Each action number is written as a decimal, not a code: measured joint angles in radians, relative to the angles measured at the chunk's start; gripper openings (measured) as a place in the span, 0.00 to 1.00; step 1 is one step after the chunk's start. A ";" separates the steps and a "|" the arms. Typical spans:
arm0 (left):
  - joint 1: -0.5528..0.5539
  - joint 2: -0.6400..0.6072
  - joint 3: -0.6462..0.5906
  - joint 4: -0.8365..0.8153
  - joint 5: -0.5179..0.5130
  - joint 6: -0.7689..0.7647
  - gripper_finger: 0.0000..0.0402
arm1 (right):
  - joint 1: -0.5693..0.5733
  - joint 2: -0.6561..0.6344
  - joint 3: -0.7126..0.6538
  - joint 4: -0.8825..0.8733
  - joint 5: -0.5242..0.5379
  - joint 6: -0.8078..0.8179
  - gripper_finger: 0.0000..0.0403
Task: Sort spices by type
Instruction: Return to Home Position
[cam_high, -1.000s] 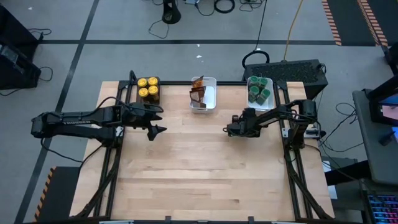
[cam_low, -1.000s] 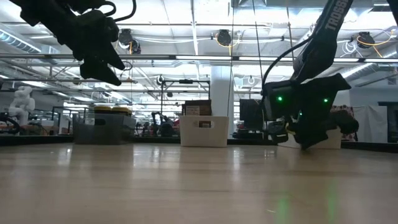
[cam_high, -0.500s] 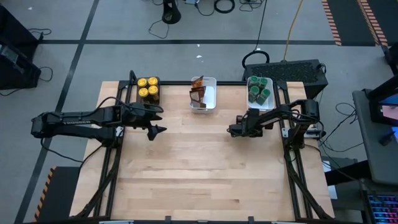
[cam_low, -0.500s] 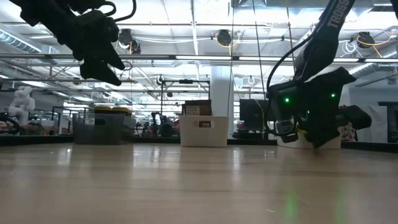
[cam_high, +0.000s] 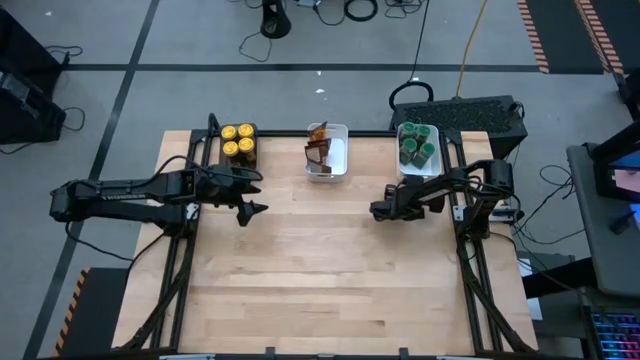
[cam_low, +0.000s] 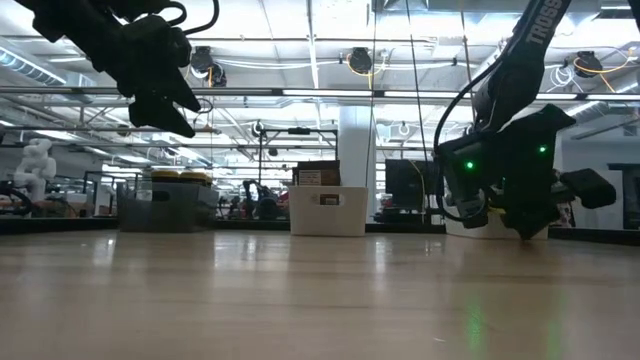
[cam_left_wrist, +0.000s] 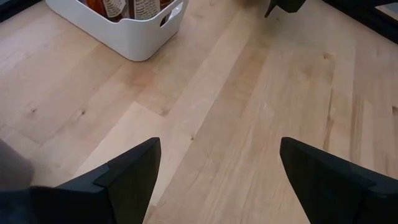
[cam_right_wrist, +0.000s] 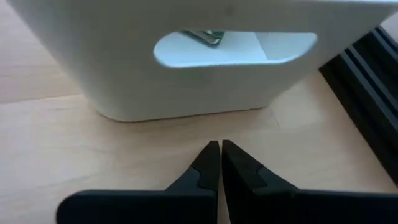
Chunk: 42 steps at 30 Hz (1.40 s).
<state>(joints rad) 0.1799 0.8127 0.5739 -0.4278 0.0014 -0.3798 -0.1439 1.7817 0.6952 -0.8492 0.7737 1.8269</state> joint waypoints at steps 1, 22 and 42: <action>0.000 0.000 0.000 0.001 0.001 0.000 0.83 | 0.002 0.000 0.000 0.002 0.000 0.005 0.00; -0.009 0.000 0.000 0.079 0.033 -0.034 0.83 | 0.180 -0.008 0.197 0.373 0.025 -0.671 0.00; -0.317 -0.222 0.025 0.335 -0.218 0.020 0.83 | 0.228 -0.069 0.347 1.431 -0.833 -1.463 0.00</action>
<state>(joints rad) -0.1375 0.5910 0.5987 -0.0926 -0.2164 -0.3597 0.0844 1.7126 1.0424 0.5820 -0.0593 0.3643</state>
